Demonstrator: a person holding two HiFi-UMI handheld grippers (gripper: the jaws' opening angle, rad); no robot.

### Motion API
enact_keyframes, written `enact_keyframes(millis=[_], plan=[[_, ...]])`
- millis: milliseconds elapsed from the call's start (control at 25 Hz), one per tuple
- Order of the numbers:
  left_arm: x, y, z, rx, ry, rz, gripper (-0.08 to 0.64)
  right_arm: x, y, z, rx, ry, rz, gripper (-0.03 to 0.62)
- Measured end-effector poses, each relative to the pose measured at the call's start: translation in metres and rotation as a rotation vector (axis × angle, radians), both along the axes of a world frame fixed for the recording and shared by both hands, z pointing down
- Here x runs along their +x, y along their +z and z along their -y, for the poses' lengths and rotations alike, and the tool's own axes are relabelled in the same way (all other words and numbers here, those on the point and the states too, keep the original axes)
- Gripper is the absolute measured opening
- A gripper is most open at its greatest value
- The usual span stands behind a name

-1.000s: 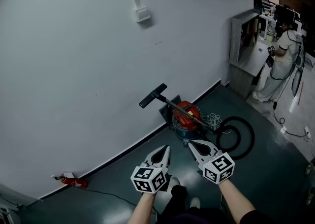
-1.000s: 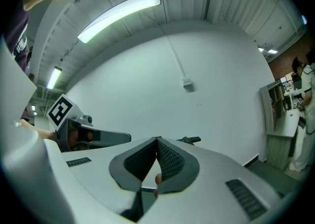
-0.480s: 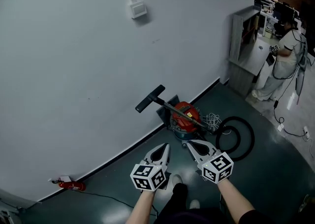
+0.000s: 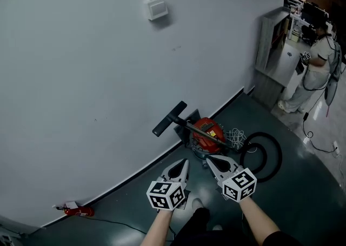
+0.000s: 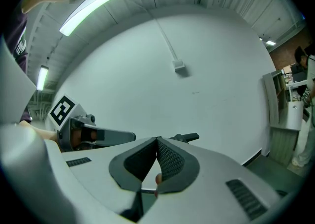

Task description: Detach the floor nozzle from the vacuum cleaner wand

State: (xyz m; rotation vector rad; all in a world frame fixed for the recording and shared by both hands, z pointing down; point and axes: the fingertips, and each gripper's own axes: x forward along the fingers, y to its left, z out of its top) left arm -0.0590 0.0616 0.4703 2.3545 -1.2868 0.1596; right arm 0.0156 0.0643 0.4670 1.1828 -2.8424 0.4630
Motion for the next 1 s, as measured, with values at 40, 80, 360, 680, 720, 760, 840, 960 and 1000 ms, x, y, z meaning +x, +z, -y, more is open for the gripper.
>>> enact_keyframes(millis=[40,80,360,680,720,760,840,960,1000], plan=[[-0.003,0.001,0.008,-0.005,0.002,-0.001,0.003,-0.004,0.001,0.007,-0.004,0.003,-0.003,0.018],[-0.006,0.002,0.017,-0.009,0.004,-0.003,0.003,-0.007,0.001,0.015,-0.008,0.006,-0.006,0.017],[-0.019,0.008,0.065,-0.036,0.034,-0.019,0.003,-0.023,0.004,0.059,-0.03,0.039,-0.025,0.017],[-0.029,0.018,0.089,-0.059,0.059,-0.032,0.003,-0.03,0.009,0.082,-0.043,0.071,-0.048,0.017],[-0.029,0.019,0.091,-0.061,0.061,-0.032,0.003,-0.029,0.011,0.084,-0.045,0.075,-0.048,0.018],[-0.029,0.021,0.093,-0.063,0.062,-0.031,0.003,-0.028,0.011,0.086,-0.046,0.079,-0.047,0.018],[-0.028,0.024,0.098,-0.066,0.062,-0.032,0.003,-0.025,0.014,0.091,-0.046,0.083,-0.047,0.018],[-0.027,0.028,0.106,-0.07,0.058,-0.032,0.004,-0.022,0.02,0.101,-0.054,0.081,-0.05,0.018],[-0.028,0.03,0.109,-0.073,0.055,-0.031,0.003,-0.023,0.021,0.105,-0.057,0.079,-0.049,0.017]])
